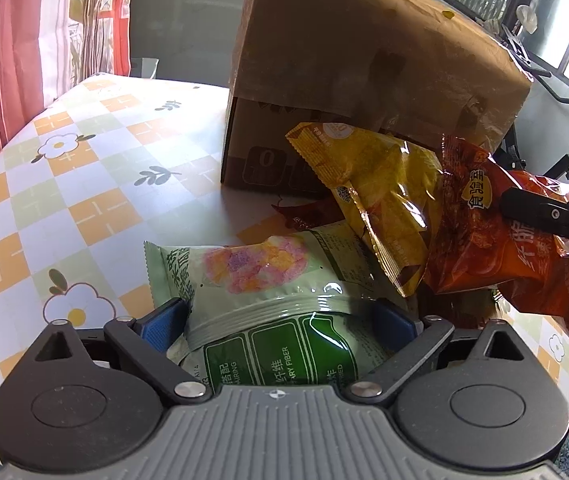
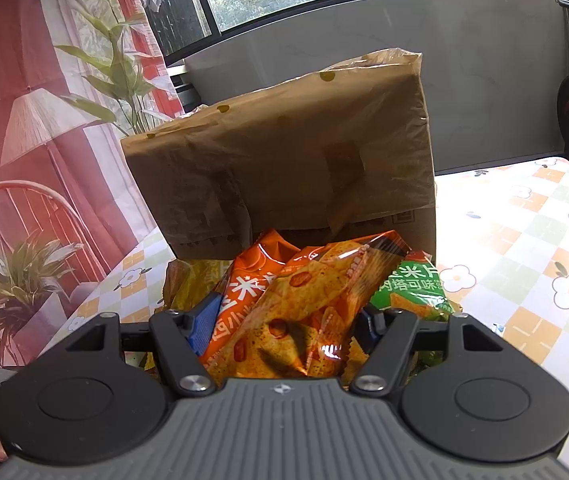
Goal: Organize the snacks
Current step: 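Grasp the green-and-white snack bag with left tool while right tool grasps the orange bag, then lift both bags over the box rim and open both tools to drop them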
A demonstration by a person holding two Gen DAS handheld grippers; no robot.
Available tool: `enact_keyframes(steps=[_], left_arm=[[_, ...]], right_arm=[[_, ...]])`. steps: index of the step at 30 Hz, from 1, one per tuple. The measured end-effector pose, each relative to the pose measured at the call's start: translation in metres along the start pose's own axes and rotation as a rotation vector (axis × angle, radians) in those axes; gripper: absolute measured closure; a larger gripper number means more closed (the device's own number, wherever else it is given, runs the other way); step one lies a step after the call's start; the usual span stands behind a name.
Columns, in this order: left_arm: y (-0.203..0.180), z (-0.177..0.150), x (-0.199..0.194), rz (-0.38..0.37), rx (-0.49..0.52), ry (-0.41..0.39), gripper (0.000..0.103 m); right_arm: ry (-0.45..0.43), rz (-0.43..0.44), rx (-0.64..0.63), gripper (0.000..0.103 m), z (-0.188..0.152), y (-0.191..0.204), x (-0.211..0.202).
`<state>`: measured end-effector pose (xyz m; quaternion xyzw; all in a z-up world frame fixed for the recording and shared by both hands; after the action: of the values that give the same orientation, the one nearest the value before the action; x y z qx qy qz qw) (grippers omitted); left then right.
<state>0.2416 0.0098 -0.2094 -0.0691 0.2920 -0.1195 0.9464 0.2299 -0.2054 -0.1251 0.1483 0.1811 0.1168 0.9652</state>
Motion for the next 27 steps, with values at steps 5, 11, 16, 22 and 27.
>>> enact_keyframes(steps=[5, 11, 16, 22, 27], left_arm=[[0.001, 0.007, -0.011, 0.012, 0.014, -0.053, 0.02], [0.013, 0.02, -0.023, 0.085, 0.014, -0.109, 0.023], [0.023, 0.036, -0.036, 0.136, 0.029, -0.167, 0.023], [0.025, 0.053, -0.051, 0.193, 0.039, -0.235, 0.023], [0.021, 0.078, -0.061, 0.214, 0.071, -0.289, 0.022]], right_arm=[[-0.017, -0.003, 0.005, 0.035, 0.001, -0.002, -0.004], [-0.031, -0.006, 0.006, 0.035, 0.002, -0.003, -0.007], [-0.051, -0.011, -0.012, 0.035, 0.008, -0.002, -0.007], [-0.091, -0.012, -0.042, 0.035, 0.019, -0.003, -0.011], [-0.119, -0.016, -0.054, 0.035, 0.029, -0.001, -0.015]])
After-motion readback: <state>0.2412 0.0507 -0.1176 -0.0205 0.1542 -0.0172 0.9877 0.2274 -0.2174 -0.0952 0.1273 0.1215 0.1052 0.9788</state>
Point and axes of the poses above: each gripper's, at about its wrist camera, not at the fingertips, and x roughly the way its jaws point, y to its left, z to its top, the point moved 3 cm from there along x, roughly the way its jaws point, and after that the axes turned 13 degrees about -y, right-handed, at the moved point
